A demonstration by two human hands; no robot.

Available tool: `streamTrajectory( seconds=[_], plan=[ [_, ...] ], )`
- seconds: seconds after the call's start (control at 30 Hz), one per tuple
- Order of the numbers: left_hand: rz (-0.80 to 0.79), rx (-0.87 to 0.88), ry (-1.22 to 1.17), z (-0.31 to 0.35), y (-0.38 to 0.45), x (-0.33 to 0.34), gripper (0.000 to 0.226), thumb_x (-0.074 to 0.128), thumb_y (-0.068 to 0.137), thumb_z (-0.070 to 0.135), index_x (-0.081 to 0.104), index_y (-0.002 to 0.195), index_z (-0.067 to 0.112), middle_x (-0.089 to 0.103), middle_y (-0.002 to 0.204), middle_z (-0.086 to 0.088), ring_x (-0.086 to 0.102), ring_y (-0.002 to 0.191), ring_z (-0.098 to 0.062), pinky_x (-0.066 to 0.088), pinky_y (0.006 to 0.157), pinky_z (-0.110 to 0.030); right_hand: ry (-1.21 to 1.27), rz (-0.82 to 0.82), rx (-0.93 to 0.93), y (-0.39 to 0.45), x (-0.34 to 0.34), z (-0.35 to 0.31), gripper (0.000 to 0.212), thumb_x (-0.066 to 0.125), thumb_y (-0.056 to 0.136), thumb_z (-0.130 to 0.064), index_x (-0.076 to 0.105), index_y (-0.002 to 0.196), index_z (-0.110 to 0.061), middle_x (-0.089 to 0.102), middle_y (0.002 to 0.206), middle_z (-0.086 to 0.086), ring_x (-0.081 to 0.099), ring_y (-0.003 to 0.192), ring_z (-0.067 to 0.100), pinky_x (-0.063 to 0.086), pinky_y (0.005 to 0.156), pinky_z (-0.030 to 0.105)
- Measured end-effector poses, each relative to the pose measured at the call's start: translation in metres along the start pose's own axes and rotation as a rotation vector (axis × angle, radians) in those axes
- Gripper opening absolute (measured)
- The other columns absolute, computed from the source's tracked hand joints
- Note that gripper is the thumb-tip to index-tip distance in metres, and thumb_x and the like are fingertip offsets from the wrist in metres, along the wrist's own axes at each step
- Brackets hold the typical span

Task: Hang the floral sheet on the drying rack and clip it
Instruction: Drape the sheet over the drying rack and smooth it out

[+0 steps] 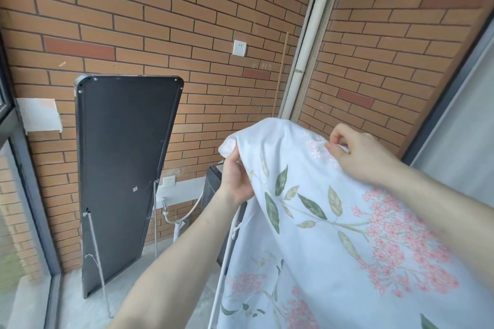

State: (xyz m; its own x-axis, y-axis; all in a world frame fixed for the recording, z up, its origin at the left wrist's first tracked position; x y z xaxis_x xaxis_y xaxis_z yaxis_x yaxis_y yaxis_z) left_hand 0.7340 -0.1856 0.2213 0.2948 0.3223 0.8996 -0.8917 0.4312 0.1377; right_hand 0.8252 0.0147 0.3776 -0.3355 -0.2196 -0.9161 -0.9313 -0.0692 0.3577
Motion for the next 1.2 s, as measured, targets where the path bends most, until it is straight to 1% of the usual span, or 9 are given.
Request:
streamTrajectory(
  seconds=[0.1, 0.23, 0.3, 0.47, 0.73, 0.83, 0.9, 1.03, 1.2],
  plan=[
    [0.014, 0.005, 0.101, 0.01, -0.005, 0.0, 0.037, 0.053, 0.1, 0.028, 0.07, 0.125, 0.007, 0.066, 0.13, -0.015, 0.06, 0.125, -0.035, 0.042, 0.113, -0.048, 0.032, 0.003, 0.002, 0.001, 0.0, 0.0, 0.018, 0.049, 0.101, -0.048, 0.047, 0.092, -0.033, 0.074, 0.098, 0.005, 0.064, 0.073, 0.029, 0.054, 0.07, 0.045],
    [-0.004, 0.023, 0.109, 0.022, -0.014, 0.015, 0.038, 0.051, 0.104, 0.03, 0.073, 0.122, 0.004, 0.067, 0.131, -0.017, 0.062, 0.126, -0.033, 0.042, 0.114, -0.047, 0.102, -0.012, 0.018, 0.004, -0.002, -0.003, 0.016, 0.05, 0.102, -0.048, 0.055, 0.103, -0.033, 0.072, 0.094, -0.013, 0.061, 0.088, 0.013, 0.051, 0.078, 0.038],
    [0.0, 0.028, 0.179, 0.025, -0.016, 0.023, 0.039, 0.055, 0.104, 0.031, 0.071, 0.127, 0.004, 0.065, 0.137, -0.018, 0.06, 0.13, -0.033, 0.04, 0.116, -0.048, 0.043, -0.054, 0.036, -0.002, -0.005, -0.003, 0.024, 0.045, 0.102, -0.053, 0.058, 0.106, -0.034, 0.068, 0.088, -0.012, 0.06, 0.088, 0.013, 0.047, 0.072, 0.035],
    [0.122, 0.085, 0.437, 0.032, -0.017, 0.016, 0.046, 0.056, 0.105, 0.04, 0.06, 0.139, 0.011, 0.068, 0.134, -0.014, 0.064, 0.127, -0.029, 0.041, 0.117, -0.05, -0.262, -0.143, 0.104, -0.043, -0.016, 0.01, 0.054, 0.027, 0.104, -0.062, 0.06, 0.081, -0.026, 0.063, 0.075, -0.003, 0.062, 0.079, 0.021, 0.05, 0.07, 0.035],
    [0.173, 0.144, 0.542, 0.039, -0.018, 0.035, 0.05, 0.052, 0.105, 0.045, 0.062, 0.133, 0.005, 0.071, 0.126, -0.016, 0.069, 0.117, -0.03, 0.05, 0.105, -0.042, -0.377, -0.01, 0.035, -0.041, -0.043, 0.027, 0.053, 0.032, 0.107, -0.051, 0.056, 0.073, -0.017, 0.063, 0.068, -0.002, 0.061, 0.073, 0.025, 0.044, 0.062, 0.035],
    [0.265, 0.264, 0.64, 0.057, -0.017, 0.042, 0.05, 0.045, 0.108, 0.046, 0.064, 0.126, 0.003, 0.075, 0.115, -0.018, 0.074, 0.102, -0.032, 0.059, 0.081, -0.038, -0.324, 0.17, 0.082, -0.028, -0.071, 0.03, 0.047, 0.034, 0.106, -0.05, 0.065, 0.082, -0.026, 0.069, 0.084, 0.001, 0.064, 0.09, 0.036, 0.052, 0.072, 0.04],
    [0.301, 0.367, 0.684, 0.073, -0.023, 0.057, 0.043, 0.044, 0.109, 0.044, 0.067, 0.116, 0.009, 0.077, 0.11, -0.016, 0.075, 0.099, -0.03, 0.061, 0.083, -0.043, -0.285, 0.318, 0.059, -0.016, -0.096, 0.023, 0.044, 0.034, 0.106, -0.049, 0.059, 0.073, -0.034, 0.071, 0.087, 0.007, 0.065, 0.089, 0.039, 0.054, 0.073, 0.043],
    [0.337, 0.5, 0.576, 0.102, -0.04, 0.096, 0.03, 0.05, 0.107, 0.042, 0.063, 0.109, 0.015, 0.076, 0.107, -0.01, 0.076, 0.094, -0.025, 0.06, 0.088, -0.047, -0.338, 0.515, -0.04, 0.013, -0.153, -0.015, 0.044, 0.036, 0.104, -0.05, 0.057, 0.074, -0.025, 0.071, 0.091, 0.013, 0.064, 0.089, 0.043, 0.05, 0.072, 0.043],
    [0.382, 0.59, 0.29, 0.146, -0.057, 0.1, 0.031, 0.056, 0.105, 0.042, 0.064, 0.121, 0.016, 0.079, 0.096, -0.002, 0.077, 0.074, -0.017, 0.06, 0.059, -0.03, -0.372, 0.4, -0.272, 0.03, -0.176, -0.072, 0.05, 0.039, 0.105, -0.05, 0.045, 0.066, -0.019, 0.059, 0.07, 0.003, 0.054, 0.074, 0.036, 0.045, 0.066, 0.044]
  ],
)
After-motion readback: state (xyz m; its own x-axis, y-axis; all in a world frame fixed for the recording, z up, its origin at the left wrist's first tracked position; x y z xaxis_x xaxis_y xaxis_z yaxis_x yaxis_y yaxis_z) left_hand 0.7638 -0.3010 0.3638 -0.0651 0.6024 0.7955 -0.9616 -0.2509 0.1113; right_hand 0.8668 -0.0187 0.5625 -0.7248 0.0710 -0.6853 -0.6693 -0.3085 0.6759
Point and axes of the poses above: each hand's wrist, its own y-axis towards the middle knuckle, its own x-axis out of the palm, z = x × y, the point moved 5 cm from there along y, towards the middle knuckle
